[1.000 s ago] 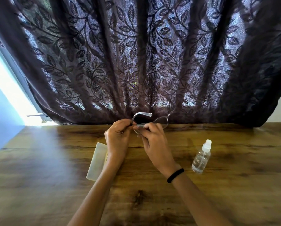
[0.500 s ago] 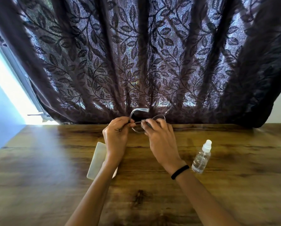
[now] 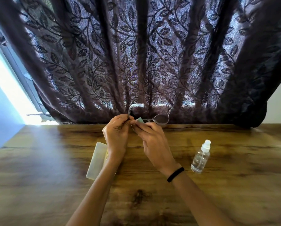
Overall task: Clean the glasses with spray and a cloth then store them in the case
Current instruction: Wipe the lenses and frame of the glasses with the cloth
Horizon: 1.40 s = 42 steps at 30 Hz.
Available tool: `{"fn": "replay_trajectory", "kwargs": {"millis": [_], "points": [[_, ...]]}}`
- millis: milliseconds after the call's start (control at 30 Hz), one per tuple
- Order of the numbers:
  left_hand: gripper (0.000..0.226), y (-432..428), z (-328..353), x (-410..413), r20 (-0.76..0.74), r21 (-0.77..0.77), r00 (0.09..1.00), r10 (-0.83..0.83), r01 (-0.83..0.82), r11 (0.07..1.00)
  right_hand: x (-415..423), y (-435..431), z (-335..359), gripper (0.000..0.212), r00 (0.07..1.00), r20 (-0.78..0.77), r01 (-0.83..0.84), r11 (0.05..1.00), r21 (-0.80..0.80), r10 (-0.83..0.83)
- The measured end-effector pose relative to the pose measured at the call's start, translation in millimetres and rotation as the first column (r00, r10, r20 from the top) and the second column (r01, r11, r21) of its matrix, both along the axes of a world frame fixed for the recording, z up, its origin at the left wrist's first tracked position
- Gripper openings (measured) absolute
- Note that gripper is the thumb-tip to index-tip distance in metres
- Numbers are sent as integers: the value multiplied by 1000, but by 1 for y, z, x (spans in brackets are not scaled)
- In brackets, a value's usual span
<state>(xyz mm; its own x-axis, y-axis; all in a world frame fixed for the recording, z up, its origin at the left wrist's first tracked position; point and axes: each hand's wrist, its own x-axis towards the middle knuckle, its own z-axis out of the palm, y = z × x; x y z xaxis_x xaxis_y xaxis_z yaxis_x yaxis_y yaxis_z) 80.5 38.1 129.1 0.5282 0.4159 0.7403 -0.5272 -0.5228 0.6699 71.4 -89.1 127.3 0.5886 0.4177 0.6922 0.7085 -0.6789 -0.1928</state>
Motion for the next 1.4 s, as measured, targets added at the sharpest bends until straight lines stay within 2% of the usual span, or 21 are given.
{"fn": "replay_trajectory", "kwargs": {"millis": [133, 267, 400, 500, 633, 733, 833, 967, 1133, 1233, 1333, 1400], "points": [[16, 4, 2, 1, 28, 11, 999, 28, -28, 1000, 4, -10, -5, 43, 988, 126, 99, 994, -55, -91], [13, 2, -1, 1, 28, 29, 1000, 10, -10, 1000, 5, -14, -11, 41, 962, 167, 223, 974, -34, -214], [14, -2, -5, 5, 25, 13, 1000, 5, -5, 1000, 0, -8, -11, 44, 983, 118, 140, 990, 16, -141], [18, -7, -8, 5, -5, -2, 1000, -12, 12, 1000, -1, -4, -8, 42, 996, 30, 85, 996, -17, -84], [10, -9, -7, 5, -23, -23, 999, -29, 29, 999, 4, -3, -4, 42, 987, 9, 160, 979, -129, -160], [9, -6, -6, 6, -5, -7, 1000, 2, -2, 1000, 8, -9, -3, 40, 973, 32, 232, 964, -133, -230], [10, -7, -6, 6, -4, -13, 1000, 1, -1, 1000, 8, -10, -4, 33, 970, 42, 242, 968, -73, -239], [19, -9, -7, 4, -8, -86, 999, -49, 49, 995, 7, -9, -5, 25, 987, 30, 158, 984, 84, -161], [21, -10, -4, 4, -17, -113, 999, -40, 37, 993, 3, -3, 0, 30, 999, -12, 42, 965, 259, -40], [17, -9, -5, 5, -21, -98, 1000, -20, 18, 995, 3, -3, 1, 29, 1000, -22, -10, 959, 282, 17], [12, -9, -5, 5, -56, -62, 998, 9, -13, 998, 6, -7, 1, 28, 977, -170, -54, 918, 393, 130], [12, -9, -6, 5, -64, -3, 997, 48, -48, 999, 7, -11, 4, 28, 917, -320, -49, 860, 508, 240]]}}
